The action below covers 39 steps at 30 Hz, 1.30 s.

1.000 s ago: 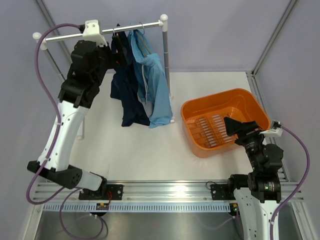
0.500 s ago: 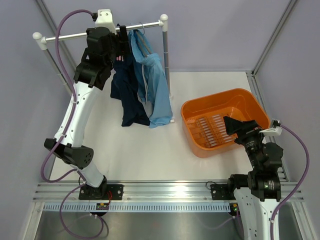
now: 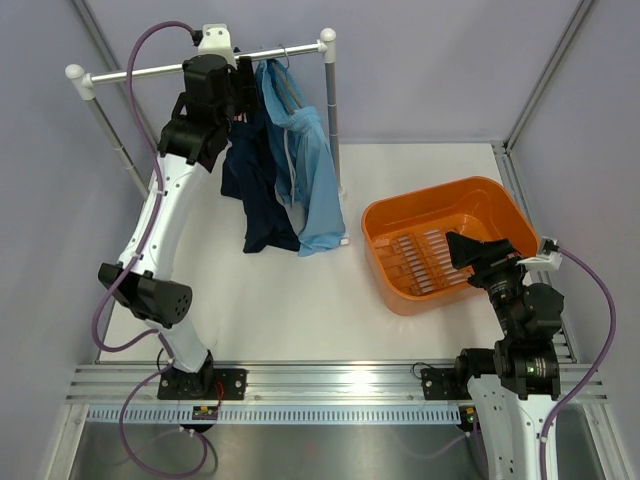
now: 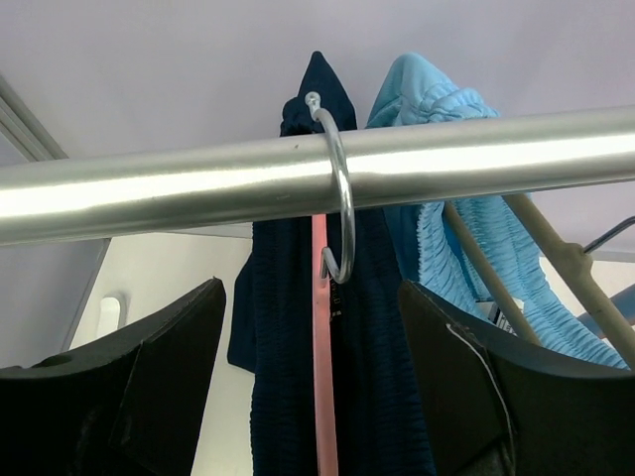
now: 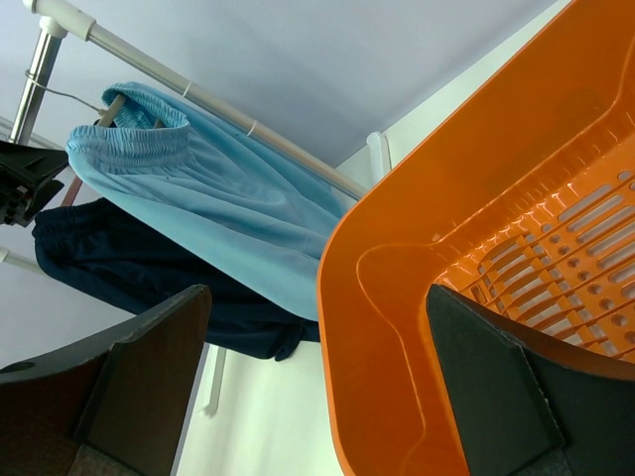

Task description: Remove the shorts from the hanger

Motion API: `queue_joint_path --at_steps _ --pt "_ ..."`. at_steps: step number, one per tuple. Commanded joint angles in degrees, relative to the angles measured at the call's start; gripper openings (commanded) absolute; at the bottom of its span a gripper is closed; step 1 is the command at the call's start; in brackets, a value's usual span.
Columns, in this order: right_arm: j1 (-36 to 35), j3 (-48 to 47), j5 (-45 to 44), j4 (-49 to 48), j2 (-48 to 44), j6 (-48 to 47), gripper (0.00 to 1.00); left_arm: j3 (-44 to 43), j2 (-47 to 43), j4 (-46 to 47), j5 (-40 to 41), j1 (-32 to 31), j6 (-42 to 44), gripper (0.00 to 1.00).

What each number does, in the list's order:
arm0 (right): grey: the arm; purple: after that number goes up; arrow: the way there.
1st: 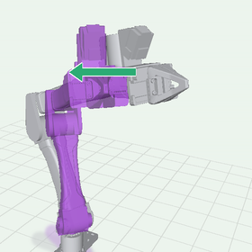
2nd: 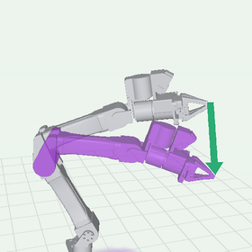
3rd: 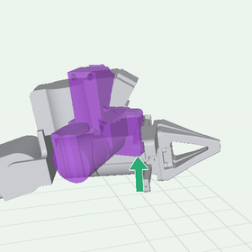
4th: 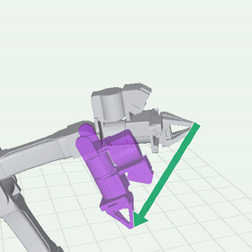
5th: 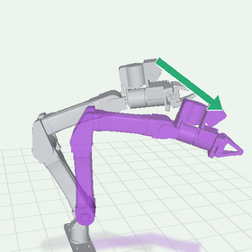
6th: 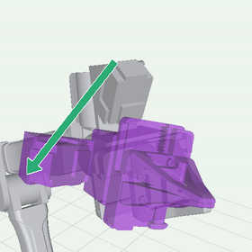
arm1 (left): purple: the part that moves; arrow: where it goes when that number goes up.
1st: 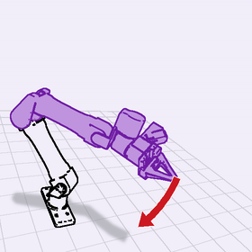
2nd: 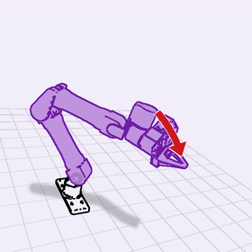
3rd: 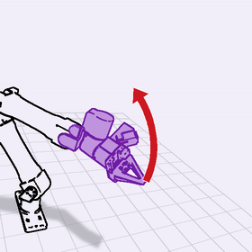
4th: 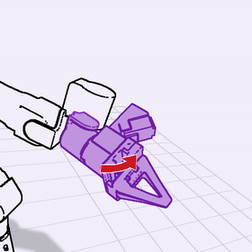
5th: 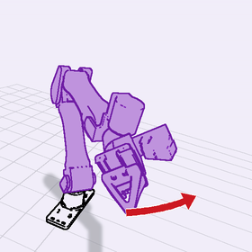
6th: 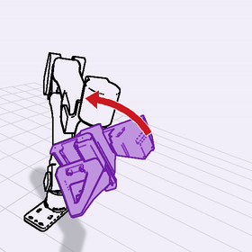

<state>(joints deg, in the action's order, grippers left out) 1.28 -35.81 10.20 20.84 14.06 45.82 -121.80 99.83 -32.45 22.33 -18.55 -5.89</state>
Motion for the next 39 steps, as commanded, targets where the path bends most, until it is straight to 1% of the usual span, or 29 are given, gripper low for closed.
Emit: queue_joint_path --at_steps 1,13,16,19,20,23,24,26,27,28,30,31,39 --pt "0.3 0.0 0.3 -2.3 0.2 -0.5 1.0 -2.0 0.3 3.3 -0.4 0.7 -0.4 0.74" --pt "0.3 -0.5 0.0 -2.4 0.5 -0.8 1.0 -2.7 2.6 3.4 -3.3 1.9 -1.7 0.71" --pt "0.3 -0.6 0.0 -2.6 0.5 -0.7 0.99 -2.7 2.9 3.8 -3.9 1.9 -1.6 0.67" --pt "0.3 -0.6 -0.1 -2.6 0.8 -0.9 0.99 -3.0 3.4 3.8 -4.0 1.9 -1.7 0.61" --pt "0.3 -0.6 -0.1 -2.6 0.9 -0.9 0.99 -3.1 3.4 3.8 -4.1 1.9 -1.7 0.56" --pt "0.3 -0.6 -0.1 -2.7 1.1 -1.1 1.0 -3.1 3.6 4.0 -4.2 2.0 -1.5 0.46" --pt "0.3 -0.5 -0.1 -2.6 1.2 -1.1 0.99 -3.3 3.7 4.1 -4.2 2.0 -1.5 0.4" --pt "0.3 -0.4 0.0 -2.7 1.3 -1.2 0.99 -3.4 3.9 4.4 -4.0 1.9 -1.2 0.31" --pt "0.3 -0.3 -0.1 -2.8 1.3 -1.2 1.0 -3.5 3.9 4.5 -3.7 1.9 -1.1 0.21" --pt "0.3 -0.3 -0.1 -2.7 1.3 -1.2 0.99 -3.6 3.8 4.5 -3.3 2.0 -1.1 0.15" --pt "0.3 -0.2 -0.1 -2.8 1.3 -1.2 1.0 -3.7 3.4 5.1 -2.6 1.9 -1.2 0.04" --pt "0.3 -0.1 -0.1 -2.9 1.3 -1.3 0.99 -3.8 2.8 5.3 -2.3 1.9 -1.2 0.0" --pt "0.3 0.2 0.9 -3.5 1.6 -1.9 1.0 -4.7 -0.4 4.8 -4.0 1.9 -1.1 0.0"
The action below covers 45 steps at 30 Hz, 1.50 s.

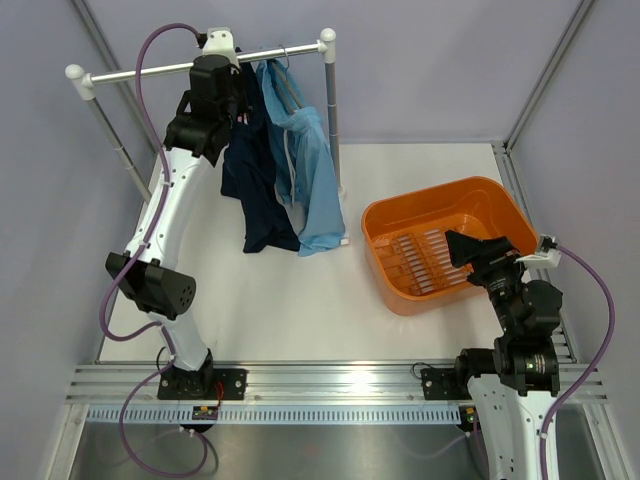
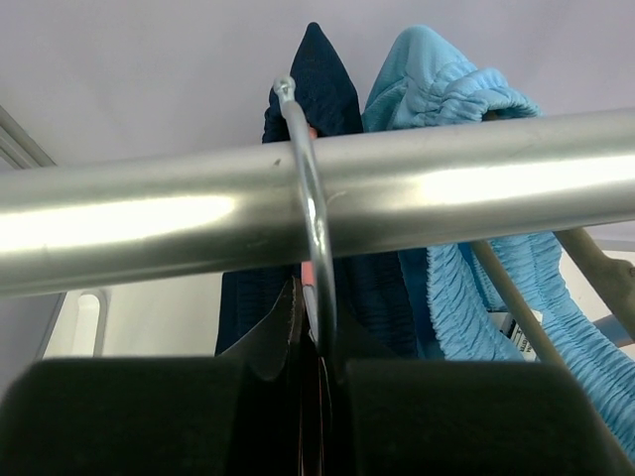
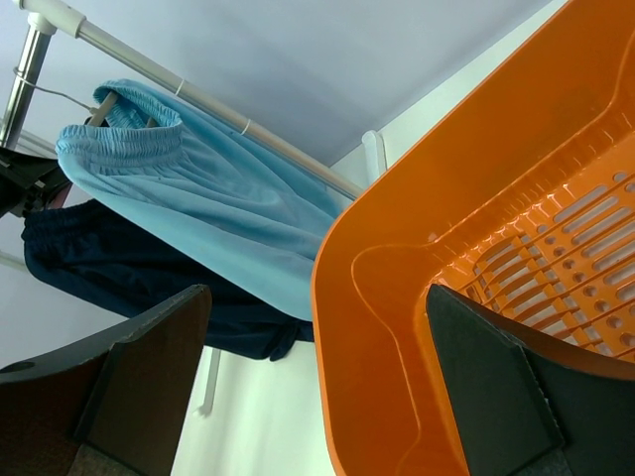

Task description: Remove the shorts from the hanger

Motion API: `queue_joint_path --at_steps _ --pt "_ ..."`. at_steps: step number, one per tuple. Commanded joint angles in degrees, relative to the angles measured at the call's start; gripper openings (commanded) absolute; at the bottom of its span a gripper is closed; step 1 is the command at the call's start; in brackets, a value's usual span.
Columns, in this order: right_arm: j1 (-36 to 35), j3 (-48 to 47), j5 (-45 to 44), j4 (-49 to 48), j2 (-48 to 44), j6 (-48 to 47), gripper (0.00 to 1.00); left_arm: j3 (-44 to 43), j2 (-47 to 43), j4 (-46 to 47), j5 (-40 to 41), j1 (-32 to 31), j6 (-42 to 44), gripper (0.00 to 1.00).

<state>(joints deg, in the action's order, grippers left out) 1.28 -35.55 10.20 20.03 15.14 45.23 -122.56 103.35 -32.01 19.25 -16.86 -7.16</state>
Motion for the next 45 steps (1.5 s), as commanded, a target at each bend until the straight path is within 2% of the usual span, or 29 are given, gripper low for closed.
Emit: queue_joint_path --at_steps 1,17,29,34,39,45 --pt "0.3 -0.1 0.9 -2.6 0.4 -1.4 0.99 -3.7 -4.5 4.2 -1.1 0.3 0.2 0.0" --pt "0.3 0.7 1.5 -3.1 -0.3 -1.6 0.99 2.4 -13.2 3.9 -3.4 0.2 -0.6 0.0" --pt "0.3 1.1 2.7 -3.7 -0.3 -2.1 1.0 18.9 -23.3 3.2 -5.4 -0.4 -5.1 0.0" --pt "0.3 0.5 8.5 -5.1 0.9 -5.3 0.99 24.8 -29.2 2.0 -3.5 -4.6 -3.9 0.0" --pt "0.3 -3.8 19.0 -3.9 8.3 -8.7 0.98 31.3 -36.6 -1.6 -3.6 -8.1 -5.1 0.0" --pt "0.3 -8.3 24.3 0.1 12.2 -11.7 0.93 37.1 -42.6 -7.6 -8.5 -10.1 -6.1 0.0"
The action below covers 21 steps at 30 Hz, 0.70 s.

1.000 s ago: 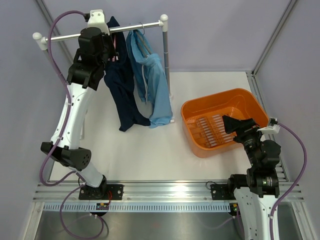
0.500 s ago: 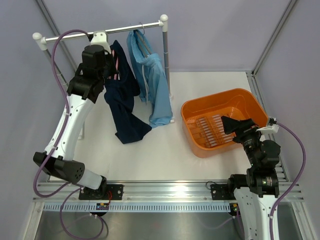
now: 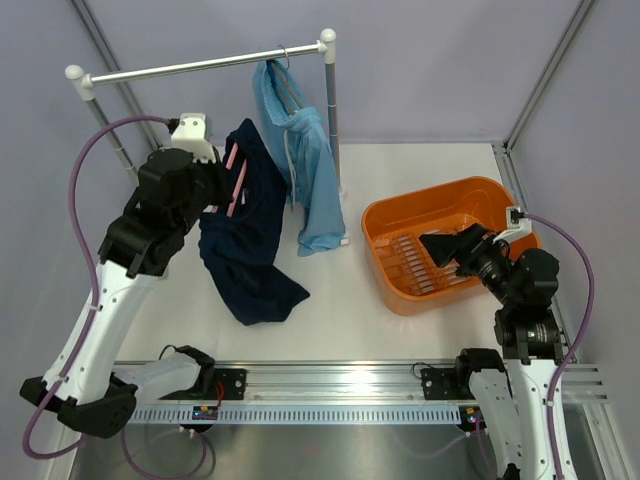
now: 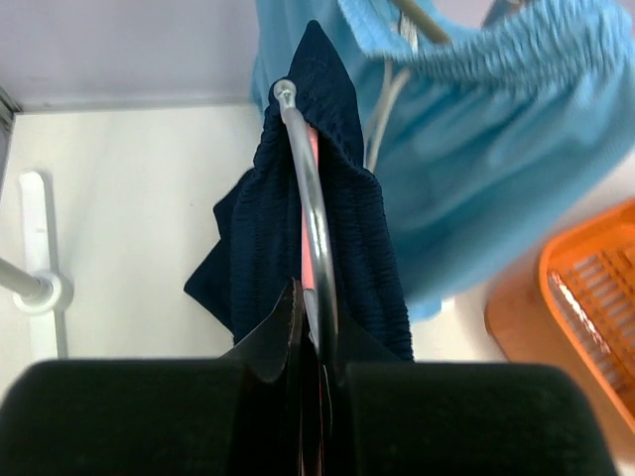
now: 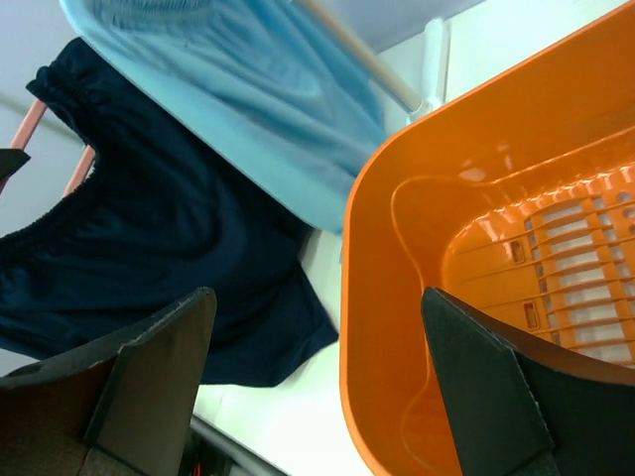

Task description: Remove the shorts from the hanger

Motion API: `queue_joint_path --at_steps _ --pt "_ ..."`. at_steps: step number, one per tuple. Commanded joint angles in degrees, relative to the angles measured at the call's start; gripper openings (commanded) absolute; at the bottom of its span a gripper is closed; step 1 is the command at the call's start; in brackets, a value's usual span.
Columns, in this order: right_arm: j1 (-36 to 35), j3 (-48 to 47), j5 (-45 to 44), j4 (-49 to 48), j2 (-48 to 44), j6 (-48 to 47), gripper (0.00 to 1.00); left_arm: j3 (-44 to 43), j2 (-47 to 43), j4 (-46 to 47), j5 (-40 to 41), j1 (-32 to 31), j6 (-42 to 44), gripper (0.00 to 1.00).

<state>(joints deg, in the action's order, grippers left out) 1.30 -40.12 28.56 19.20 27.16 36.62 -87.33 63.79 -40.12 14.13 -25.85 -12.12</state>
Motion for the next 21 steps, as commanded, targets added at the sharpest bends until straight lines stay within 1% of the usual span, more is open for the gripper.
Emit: queue_joint_path --at_steps 1,3,5,7,9,10,11,12,13,14,15,16,17,19,20,21 --pt "0.3 -4.9 6.3 1.4 0.4 -3.7 0.93 2.4 -4.4 -0.3 -4.4 -2.3 -1.2 0.0" --pt "-0.2 -5.8 7.7 2.2 1.3 -3.8 0.91 3.6 -5.7 -2.1 -5.2 -4.1 -1.2 0.0" --pt "-1.0 -7.3 7.1 3.0 2.5 -4.4 0.9 4.2 -6.9 -3.8 -7.1 -5.8 -1.2 0.0" --pt "-5.9 -8.7 5.3 3.5 4.5 -4.9 0.9 4.9 -7.5 -4.9 -7.4 -8.7 -1.3 0.0" --pt "-10.4 -10.9 0.6 3.7 6.6 -5.4 0.9 5.4 -7.8 -6.6 -7.0 -12.0 -1.2 0.0" --pt "-16.8 -11.8 -1.9 4.1 9.1 -6.4 0.89 6.1 -7.9 -7.2 -5.4 -12.9 -1.3 0.0" --pt "-20.3 -12.7 -7.3 4.4 10.4 -6.7 0.88 6.6 -8.4 -7.8 -4.6 -14.7 -1.3 0.0" --pt "-23.9 -14.3 -10.0 4.4 11.7 -7.1 0.88 7.0 -8.7 -7.9 -3.9 -15.3 -1.4 0.0" --pt "-30.1 -14.9 -12.7 4.4 14.0 -6.9 0.87 8.2 -9.0 -8.0 -3.8 -15.9 -1.9 0.0" --pt "-32.7 -15.6 -16.9 4.0 15.3 -6.9 0.87 8.9 -9.8 -8.0 -4.0 -16.4 -2.1 0.0" --pt "-35.2 -17.3 -18.7 4.1 16.8 -6.9 0.87 9.5 -10.3 -8.0 -4.5 -17.6 -2.4 0.0" --pt "-39.8 -18.3 -20.8 4.5 19.5 -6.9 0.86 10.2 -10.6 -8.0 -5.2 -18.2 -2.9 0.0" --pt "-42.1 -19.5 -25.3 4.9 20.9 -7.2 0.86 11.4 -11.0 -8.0 -5.6 -18.9 -3.1 0.0" --pt "-46.6 -23.3 -30.6 6.8 25.6 -7.9 0.86 12.4 -11.6 -8.0 -6.4 -20.8 -3.5 0.0" --pt "-51.2 -24.8 -35.5 7.3 27.2 -8.1 0.85 13.6 -11.8 -7.6 -6.3 -21.5 -3.7 0.0" --pt "-53.2 -27.7 -37.4 7.9 29.0 -8.6 0.84 14.2 -12.0 -7.3 -6.7 -22.7 -3.9 0.0"
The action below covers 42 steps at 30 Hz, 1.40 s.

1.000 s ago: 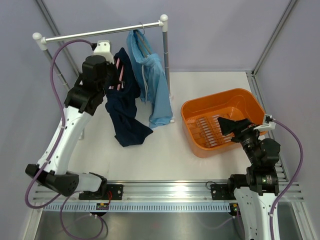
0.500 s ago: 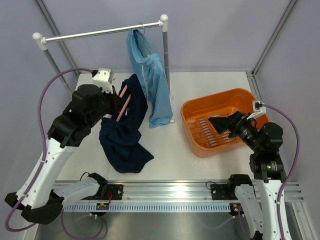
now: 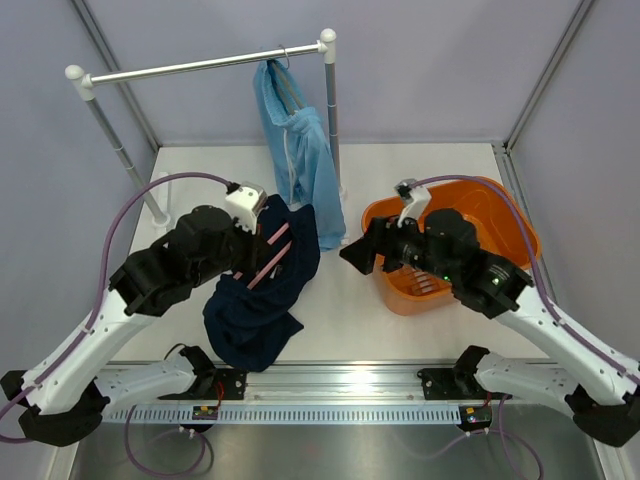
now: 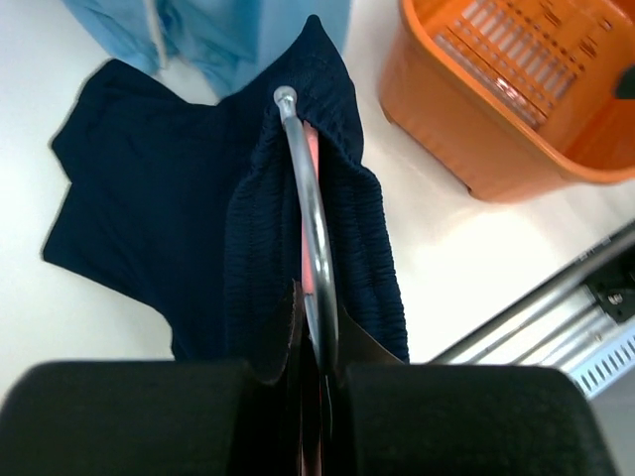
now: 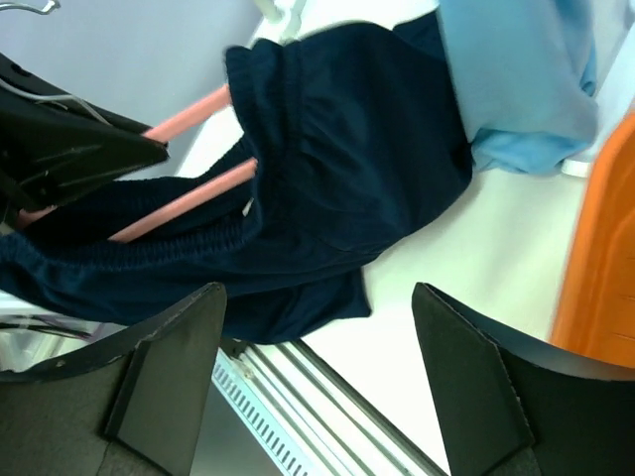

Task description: Remove the shorts from the hanger

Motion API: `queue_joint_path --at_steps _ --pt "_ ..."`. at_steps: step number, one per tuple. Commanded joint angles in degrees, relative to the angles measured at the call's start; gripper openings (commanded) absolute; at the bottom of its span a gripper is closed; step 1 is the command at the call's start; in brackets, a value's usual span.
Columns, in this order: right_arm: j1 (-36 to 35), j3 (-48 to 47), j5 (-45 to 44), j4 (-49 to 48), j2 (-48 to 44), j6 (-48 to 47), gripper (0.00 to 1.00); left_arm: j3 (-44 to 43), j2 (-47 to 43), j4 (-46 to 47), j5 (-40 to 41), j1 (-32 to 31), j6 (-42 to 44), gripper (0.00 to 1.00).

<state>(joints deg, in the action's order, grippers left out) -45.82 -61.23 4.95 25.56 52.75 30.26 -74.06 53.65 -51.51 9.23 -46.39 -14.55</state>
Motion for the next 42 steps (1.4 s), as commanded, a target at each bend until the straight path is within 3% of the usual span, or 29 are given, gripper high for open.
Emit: queue_joint_path --at_steps 1,2,7,28,39,42 --pt "-7.9 -7.9 -16.3 2.6 6.9 -2.2 0.83 1.5 -2.0 4.7 -2.2 -2.7 -1.6 0.0" --pt "-11.4 -9.3 -21.4 3.3 8.5 -2.1 0.83 2.2 -2.1 5.1 -2.4 -3.8 -1.8 0.0" --pt "-16.7 -16.5 -30.4 6.7 17.9 -1.5 0.78 3.2 -1.7 6.0 -1.7 -6.5 -2.3 0.0" --pt "-20.7 -23.5 -34.7 10.3 30.0 -1.3 0.6 1.5 -0.4 5.8 0.2 -9.2 -1.2 0.0" --pt "-20.7 -23.5 -38.7 12.4 30.4 -0.5 0.29 1.0 -2.3 3.3 1.4 -9.2 -1.4 0.0" --pt "-20.7 -23.8 -40.0 13.3 30.7 -0.6 0.12 1.0 -3.1 2.6 1.2 -9.2 -1.4 0.0"
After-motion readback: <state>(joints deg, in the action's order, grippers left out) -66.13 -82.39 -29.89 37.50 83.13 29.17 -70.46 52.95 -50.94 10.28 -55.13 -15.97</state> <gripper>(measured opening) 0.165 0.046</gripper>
